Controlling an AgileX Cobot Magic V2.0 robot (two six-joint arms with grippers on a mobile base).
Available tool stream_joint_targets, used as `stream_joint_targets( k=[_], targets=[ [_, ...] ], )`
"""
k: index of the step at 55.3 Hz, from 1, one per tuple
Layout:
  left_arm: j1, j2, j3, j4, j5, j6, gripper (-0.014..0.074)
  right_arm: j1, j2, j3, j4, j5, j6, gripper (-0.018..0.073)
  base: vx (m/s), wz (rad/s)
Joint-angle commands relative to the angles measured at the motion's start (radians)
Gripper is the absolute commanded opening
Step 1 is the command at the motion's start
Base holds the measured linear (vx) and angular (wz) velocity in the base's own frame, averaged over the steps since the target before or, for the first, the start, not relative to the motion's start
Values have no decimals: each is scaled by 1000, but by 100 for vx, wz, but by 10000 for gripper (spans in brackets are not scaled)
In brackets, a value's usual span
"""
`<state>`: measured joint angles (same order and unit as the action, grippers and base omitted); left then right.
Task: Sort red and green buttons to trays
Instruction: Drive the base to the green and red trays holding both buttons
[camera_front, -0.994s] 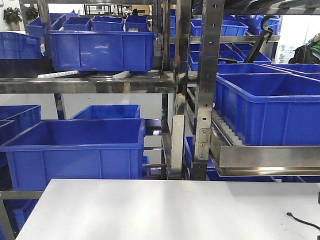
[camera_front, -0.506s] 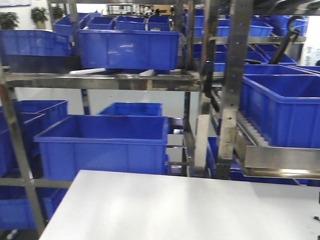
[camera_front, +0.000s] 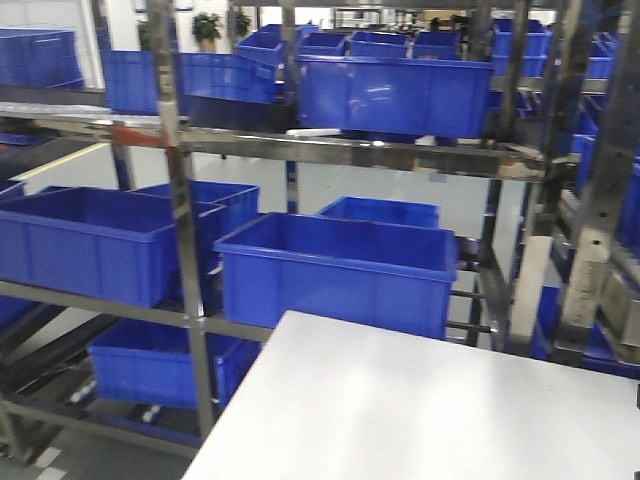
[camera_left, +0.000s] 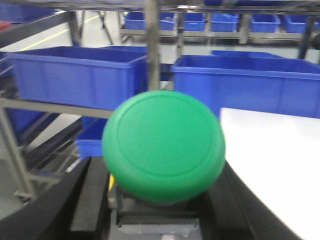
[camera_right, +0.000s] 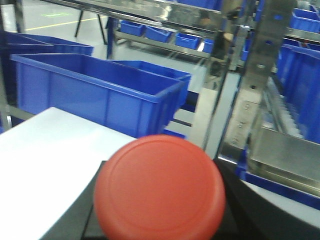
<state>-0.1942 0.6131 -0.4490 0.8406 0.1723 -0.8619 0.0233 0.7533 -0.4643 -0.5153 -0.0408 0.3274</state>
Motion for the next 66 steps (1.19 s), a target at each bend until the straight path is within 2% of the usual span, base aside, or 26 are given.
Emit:
stream_joint_targets(
  k=[1,28,66],
  targets=[
    [-4,0,-25,2,-53,-10,5,-2,-9,-39,2,-78,-3,-8,-10,39],
    [-4,0,-25,2,-53,-10,5,-2,-9,-39,2,-78,-3,-8,-8,47],
    [-4,0,-25,2,-53,-10,5,-2,-9,-39,2,-78,-3,-8,7,76]
  ],
)
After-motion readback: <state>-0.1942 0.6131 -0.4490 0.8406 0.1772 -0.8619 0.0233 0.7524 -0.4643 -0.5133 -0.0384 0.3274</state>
